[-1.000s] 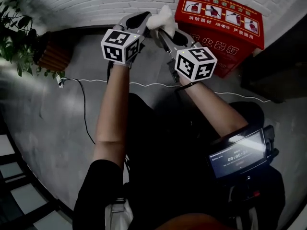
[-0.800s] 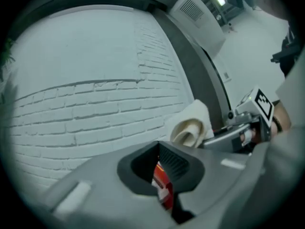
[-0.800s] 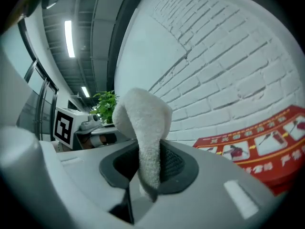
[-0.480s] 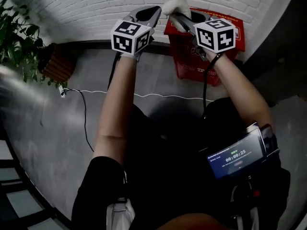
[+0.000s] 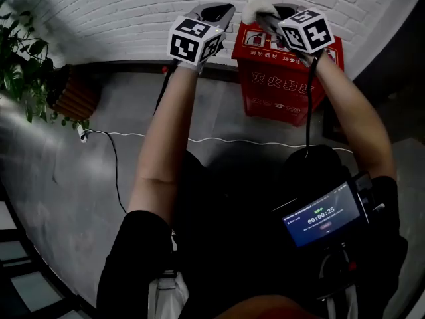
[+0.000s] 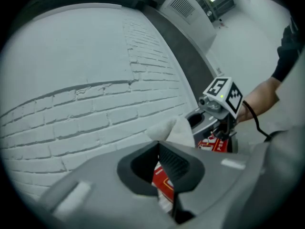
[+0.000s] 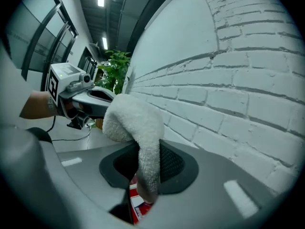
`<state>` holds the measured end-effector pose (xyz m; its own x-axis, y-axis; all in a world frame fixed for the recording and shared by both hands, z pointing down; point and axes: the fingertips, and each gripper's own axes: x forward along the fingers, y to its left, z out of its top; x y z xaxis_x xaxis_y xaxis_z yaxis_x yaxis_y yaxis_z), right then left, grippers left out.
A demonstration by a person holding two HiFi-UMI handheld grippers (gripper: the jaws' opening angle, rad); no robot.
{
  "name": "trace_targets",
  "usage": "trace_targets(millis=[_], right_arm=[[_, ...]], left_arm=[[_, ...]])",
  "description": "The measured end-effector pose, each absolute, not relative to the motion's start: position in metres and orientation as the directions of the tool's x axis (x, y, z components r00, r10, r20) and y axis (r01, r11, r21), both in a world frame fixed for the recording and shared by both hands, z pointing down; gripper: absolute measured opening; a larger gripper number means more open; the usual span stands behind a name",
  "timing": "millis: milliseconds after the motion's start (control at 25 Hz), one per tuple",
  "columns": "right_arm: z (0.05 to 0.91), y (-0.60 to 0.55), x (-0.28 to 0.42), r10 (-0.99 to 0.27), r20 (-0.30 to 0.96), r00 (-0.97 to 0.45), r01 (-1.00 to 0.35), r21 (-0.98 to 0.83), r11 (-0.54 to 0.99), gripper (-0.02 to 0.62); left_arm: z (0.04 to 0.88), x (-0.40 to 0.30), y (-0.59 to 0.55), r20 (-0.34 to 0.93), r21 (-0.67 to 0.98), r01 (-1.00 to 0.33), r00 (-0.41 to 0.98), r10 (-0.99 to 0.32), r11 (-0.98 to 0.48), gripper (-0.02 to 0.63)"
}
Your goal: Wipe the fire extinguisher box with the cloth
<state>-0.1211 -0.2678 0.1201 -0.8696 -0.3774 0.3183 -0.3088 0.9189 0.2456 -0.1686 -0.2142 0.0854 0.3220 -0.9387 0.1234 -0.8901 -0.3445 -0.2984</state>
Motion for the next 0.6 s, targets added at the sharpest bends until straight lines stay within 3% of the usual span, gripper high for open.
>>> trace_targets(millis=[600], right_arm=[[0.211, -0.323, -0.157, -0.321, 0.637, -0.701, -0.129, 0.33, 0.935, 0.084]], left_arm=[[0.162, -0.181, -0.27, 0.248, -0.277, -0.887, 0.306, -0.919, -0.37, 0.0]])
